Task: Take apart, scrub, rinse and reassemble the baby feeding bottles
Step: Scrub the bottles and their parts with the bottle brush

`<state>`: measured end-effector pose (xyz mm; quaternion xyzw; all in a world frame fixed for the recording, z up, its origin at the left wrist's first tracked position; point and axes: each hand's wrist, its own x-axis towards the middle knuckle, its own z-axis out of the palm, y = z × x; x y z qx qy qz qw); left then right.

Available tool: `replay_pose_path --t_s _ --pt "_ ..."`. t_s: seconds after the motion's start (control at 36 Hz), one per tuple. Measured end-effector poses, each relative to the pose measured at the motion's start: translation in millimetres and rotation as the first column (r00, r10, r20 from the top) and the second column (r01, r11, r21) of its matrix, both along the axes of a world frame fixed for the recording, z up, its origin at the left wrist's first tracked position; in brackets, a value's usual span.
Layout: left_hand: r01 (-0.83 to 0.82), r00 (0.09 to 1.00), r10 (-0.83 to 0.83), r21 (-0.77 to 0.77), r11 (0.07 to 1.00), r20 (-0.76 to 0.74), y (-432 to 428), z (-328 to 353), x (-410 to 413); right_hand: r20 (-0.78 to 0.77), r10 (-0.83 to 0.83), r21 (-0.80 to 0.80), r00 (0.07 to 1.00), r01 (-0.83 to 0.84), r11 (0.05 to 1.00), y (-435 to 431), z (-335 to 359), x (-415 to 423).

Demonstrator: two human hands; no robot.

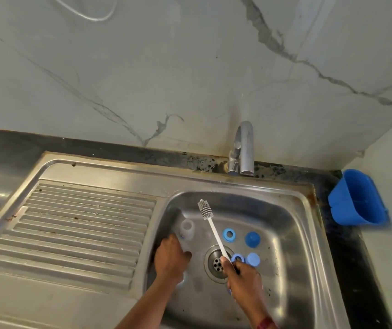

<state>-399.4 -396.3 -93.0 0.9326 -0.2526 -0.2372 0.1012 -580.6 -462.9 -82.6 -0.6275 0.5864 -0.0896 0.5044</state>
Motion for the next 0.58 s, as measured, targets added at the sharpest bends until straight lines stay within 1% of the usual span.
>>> replay_pose_path --t_s 0.11,0.19,0.25,0.31,0.33,0.36,0.39,0.42,0.44,0.47,0.5,0.53,0.56,0.58 --pt "-0.076 0.996 0.074 -0.052 0.996 -0.054 4 13 -4 0.002 0.031 0.000 1.000 -0.031 1.000 1 5 -2" --pt "-0.168 0.985 0.159 -0.141 0.976 -0.075 10 24 -8 -0.035 0.042 -0.029 0.998 -0.043 0.999 3 9 -8" --pt "-0.243 0.969 0.225 -0.224 0.944 -0.100 15 33 -10 -0.062 0.044 -0.042 0.997 -0.046 0.998 4 8 -13" --pt "-0.342 0.936 0.297 -0.298 0.891 -0.187 20 45 -13 -0.088 0.068 -0.043 0.994 -0.072 0.996 6 9 -16" --pt "-0.396 0.912 0.331 -0.311 0.864 -0.242 22 50 -15 -0.092 0.075 -0.045 0.993 -0.080 0.996 7 10 -18" --pt "-0.460 0.874 0.358 -0.320 0.829 -0.328 24 56 -16 -0.090 0.074 -0.049 0.993 -0.079 0.996 8 12 -18" --pt "-0.557 0.794 0.379 -0.319 0.767 -0.475 26 59 -17 -0.080 0.067 -0.055 0.995 -0.072 0.996 9 15 -19" --pt "-0.671 0.664 0.364 -0.305 0.676 -0.653 28 63 -18 -0.074 0.060 -0.059 0.995 -0.065 0.996 9 17 -19" --pt "-0.769 0.503 0.325 -0.243 0.591 -0.801 31 68 -19 -0.067 0.059 -0.064 0.996 -0.063 0.996 10 20 -20" --pt "-0.830 0.353 0.267 -0.169 0.531 -0.897 34 74 -21 -0.060 0.066 -0.063 0.996 -0.070 0.996 11 21 -22" --pt "-0.865 0.253 0.208 -0.124 0.486 -0.945 36 79 -22 -0.048 0.076 -0.060 0.996 -0.079 0.995 11 23 -24" --pt "-0.889 0.188 0.153 -0.101 0.446 -0.970 38 85 -24 -0.041 0.086 -0.055 0.995 -0.088 0.995 12 25 -25" --pt "-0.909 0.152 0.101 -0.099 0.406 -0.983 38 89 -25 -0.041 0.093 -0.052 0.995 -0.095 0.994 12 26 -27" --pt "-0.926 0.136 0.057 -0.107 0.361 -0.989 38 94 -27 -0.042 0.098 -0.057 0.994 -0.100 0.993 11 29 -29"
